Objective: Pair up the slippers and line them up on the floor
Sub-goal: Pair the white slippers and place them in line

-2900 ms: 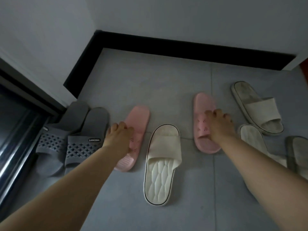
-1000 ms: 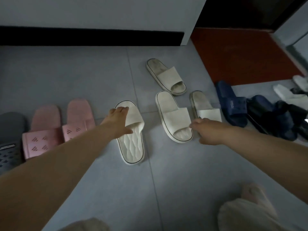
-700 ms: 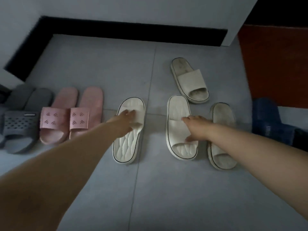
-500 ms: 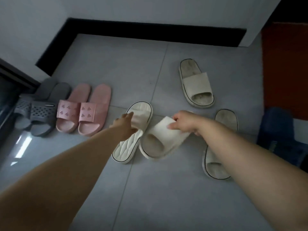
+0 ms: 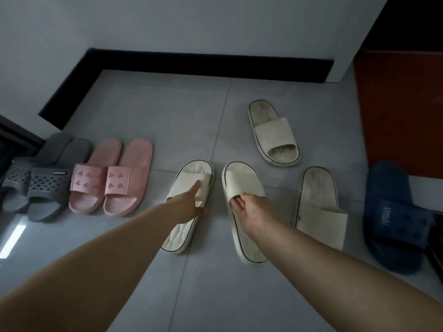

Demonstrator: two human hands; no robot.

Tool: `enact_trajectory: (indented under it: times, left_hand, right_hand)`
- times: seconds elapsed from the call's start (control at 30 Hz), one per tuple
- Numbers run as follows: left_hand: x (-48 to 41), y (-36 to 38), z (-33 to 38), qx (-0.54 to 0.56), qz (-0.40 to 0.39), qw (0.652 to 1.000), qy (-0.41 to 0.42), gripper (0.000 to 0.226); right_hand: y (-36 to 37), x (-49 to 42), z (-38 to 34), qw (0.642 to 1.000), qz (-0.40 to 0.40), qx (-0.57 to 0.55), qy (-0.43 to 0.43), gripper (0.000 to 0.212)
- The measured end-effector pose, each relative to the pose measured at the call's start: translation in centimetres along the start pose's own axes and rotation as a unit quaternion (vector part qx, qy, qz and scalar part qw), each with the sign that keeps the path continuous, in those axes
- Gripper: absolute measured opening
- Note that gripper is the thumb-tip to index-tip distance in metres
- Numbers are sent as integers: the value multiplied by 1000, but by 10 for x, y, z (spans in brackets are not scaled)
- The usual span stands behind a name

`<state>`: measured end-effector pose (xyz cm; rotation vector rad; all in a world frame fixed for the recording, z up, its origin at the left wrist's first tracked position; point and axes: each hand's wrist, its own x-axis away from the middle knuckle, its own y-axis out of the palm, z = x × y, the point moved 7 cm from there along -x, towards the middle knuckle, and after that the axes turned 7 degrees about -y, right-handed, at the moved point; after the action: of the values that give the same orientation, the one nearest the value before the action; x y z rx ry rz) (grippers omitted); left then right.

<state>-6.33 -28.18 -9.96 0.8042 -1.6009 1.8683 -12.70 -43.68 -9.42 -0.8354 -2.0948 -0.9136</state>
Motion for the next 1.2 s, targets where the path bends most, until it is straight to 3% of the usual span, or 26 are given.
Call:
enact_trajectory:
  times: [0.1,0.23,0.4,0.57,0.7,0.77,0.8,0.87,0.93,1.03,1.13,1.2]
  left_hand:
    - [-10,-1,-3,43,5,999,-7,84]
    - [-20,-4,1,74,34,997,12,86]
    - [-24,-4,2,-9,57,998,-1,89]
    - [-21,-16,9,-38,133,990,7,89]
    - [-16,-31,14,-45,179,983,-2,67]
    - [-14,-35,20,-54,194,979,7,57]
    - [-12,-36,26,-65,202,977,18,55]
    - [-11,-35,40,-96,217,970,56,60]
    - [-9,-30,58,-124,233,958,113,72]
    - [-3,-10,83,-200,196,940,194,82]
    - [0,8,90,-252,154,935,199,77]
    - [-1,8,87,-245,149,942,175,75]
  right_hand:
    - [-4,-4,7,1000,4,-11,22,11]
    - [0,-18,20,997,-6,15,-72,28]
    - [24,-17,34,994,-85,10,-61,26]
    - [48,-15,50,971,-180,156,-9,39]
    - [33,-25,31,910,-208,359,21,20]
    - [22,-37,-5,888,-183,421,-29,19]
    - [18,-46,-32,871,-147,461,-90,21]
    - [18,-62,-94,776,-55,580,-243,10]
    - [24,-76,-142,655,-4,683,-323,42]
    - [36,-102,-175,502,-10,808,-307,84]
    - [36,-122,-184,416,-38,870,-261,93]
    - [37,-126,-179,391,-74,886,-239,93]
